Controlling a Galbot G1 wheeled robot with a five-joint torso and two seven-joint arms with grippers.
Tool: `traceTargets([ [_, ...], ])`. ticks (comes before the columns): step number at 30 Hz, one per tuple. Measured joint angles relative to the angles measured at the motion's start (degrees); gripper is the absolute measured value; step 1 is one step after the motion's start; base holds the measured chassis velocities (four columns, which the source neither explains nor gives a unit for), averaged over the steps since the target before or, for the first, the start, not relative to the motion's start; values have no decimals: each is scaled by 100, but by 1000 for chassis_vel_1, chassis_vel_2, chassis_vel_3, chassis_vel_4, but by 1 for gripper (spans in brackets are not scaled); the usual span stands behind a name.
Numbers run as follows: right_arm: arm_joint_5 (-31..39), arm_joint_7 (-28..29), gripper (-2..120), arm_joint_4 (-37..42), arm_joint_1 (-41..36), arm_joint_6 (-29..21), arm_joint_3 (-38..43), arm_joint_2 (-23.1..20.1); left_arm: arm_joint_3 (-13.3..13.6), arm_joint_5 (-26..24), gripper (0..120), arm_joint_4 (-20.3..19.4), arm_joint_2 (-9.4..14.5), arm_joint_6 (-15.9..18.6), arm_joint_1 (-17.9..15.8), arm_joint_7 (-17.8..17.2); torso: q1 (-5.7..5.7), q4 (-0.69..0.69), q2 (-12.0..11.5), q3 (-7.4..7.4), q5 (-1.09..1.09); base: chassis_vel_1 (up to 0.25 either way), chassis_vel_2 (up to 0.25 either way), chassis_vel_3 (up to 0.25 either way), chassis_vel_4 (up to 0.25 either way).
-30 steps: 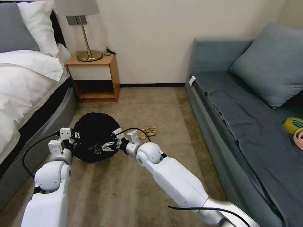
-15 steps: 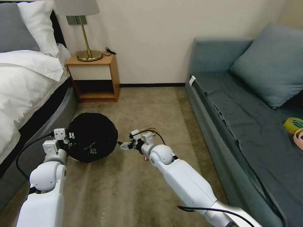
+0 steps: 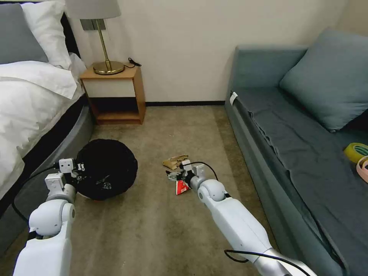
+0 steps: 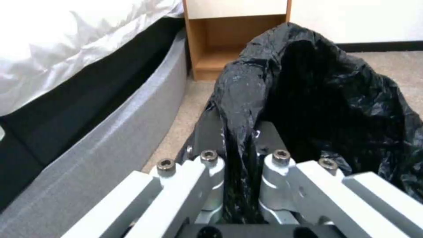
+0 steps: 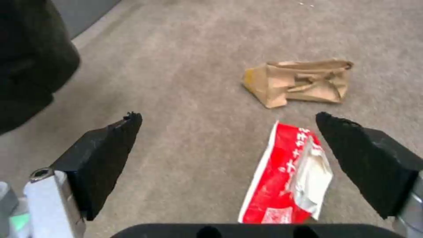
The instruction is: Pick up the trash bin, then pick up the garbage on the floor and place it into the trash bin.
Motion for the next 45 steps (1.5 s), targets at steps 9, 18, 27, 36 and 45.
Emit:
traceTargets([
  [9, -116, -48, 100, -151, -53, 60, 81, 10, -32, -7, 5, 15, 69, -30, 36, 0, 0, 0, 0, 0, -1, 0, 0, 0, 0],
  [18, -125, -71, 100, -171, -49, 64, 97, -7, -4, -14, 5, 11, 72, -30, 17, 1, 0, 0, 0, 0, 0, 0, 0, 0, 0],
  [27, -122, -120, 100, -156, -90, 80, 109, -35, 10, -13, 5, -1, 52, -31, 8, 3, 0, 1, 0, 0, 0, -5, 6, 6, -5],
  [36, -165, -144, 100, -172, -116, 95, 102, -28, 14, -12, 5, 1, 49, -33, 13, 15, 0, 0, 0, 0, -1, -70, 69, 55, -59],
  [45, -193, -181, 100, -197, -75, 104, 87, -16, 21, -20, 5, 12, 64, -50, 11, 16, 0, 1, 0, 0, 0, -29, 25, 35, -27],
])
